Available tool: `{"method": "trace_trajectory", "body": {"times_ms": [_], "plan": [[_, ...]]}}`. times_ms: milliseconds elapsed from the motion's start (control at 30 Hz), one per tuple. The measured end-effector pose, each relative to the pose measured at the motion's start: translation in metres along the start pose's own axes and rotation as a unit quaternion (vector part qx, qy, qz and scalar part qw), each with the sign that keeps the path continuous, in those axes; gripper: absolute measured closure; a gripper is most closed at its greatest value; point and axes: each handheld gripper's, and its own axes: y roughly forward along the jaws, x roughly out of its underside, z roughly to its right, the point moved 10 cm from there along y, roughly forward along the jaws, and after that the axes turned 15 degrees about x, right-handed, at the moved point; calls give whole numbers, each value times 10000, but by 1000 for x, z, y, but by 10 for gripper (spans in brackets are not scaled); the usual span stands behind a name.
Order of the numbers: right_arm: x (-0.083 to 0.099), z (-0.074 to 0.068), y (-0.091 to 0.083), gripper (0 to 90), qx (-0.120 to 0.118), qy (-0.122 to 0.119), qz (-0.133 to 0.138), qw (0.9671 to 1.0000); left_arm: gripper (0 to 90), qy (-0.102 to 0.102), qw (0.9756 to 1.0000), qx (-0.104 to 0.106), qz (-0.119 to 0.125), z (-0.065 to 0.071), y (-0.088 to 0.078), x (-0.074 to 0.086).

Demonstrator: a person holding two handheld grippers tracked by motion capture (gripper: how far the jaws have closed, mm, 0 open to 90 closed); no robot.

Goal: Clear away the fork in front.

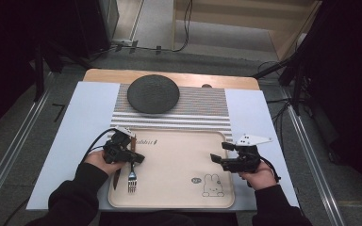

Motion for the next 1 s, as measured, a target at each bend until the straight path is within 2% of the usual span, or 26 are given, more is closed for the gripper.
{"method": "trace_trajectory", "body": {"times_ms": [333, 467, 567, 700, 867, 1000], "plan": [[1, 1, -1, 266, 20, -10, 5, 10000, 875, -118, 9997, -161, 105, -10, -12, 3], [1, 1, -1, 266, 9, -7, 0, 10000, 872, -119, 9998, -121, 119, -10, -14, 4], [1, 1, -1, 266, 22, -8, -8, 10000, 801, -66, 9999, -7, 154, -7, -13, 3], [1, 0, -1, 266, 14, -7, -13, 10000, 706, 18, 9990, 244, 372, 0, -18, -4], [2, 0, -1, 266, 7, -14, -24, 10000, 581, 113, 9963, 415, 747, 7, -26, -14], [3, 1, -1, 266, -4, -11, -40, 10000, 462, 188, 9936, 426, 1034, 12, -33, -20]]}}
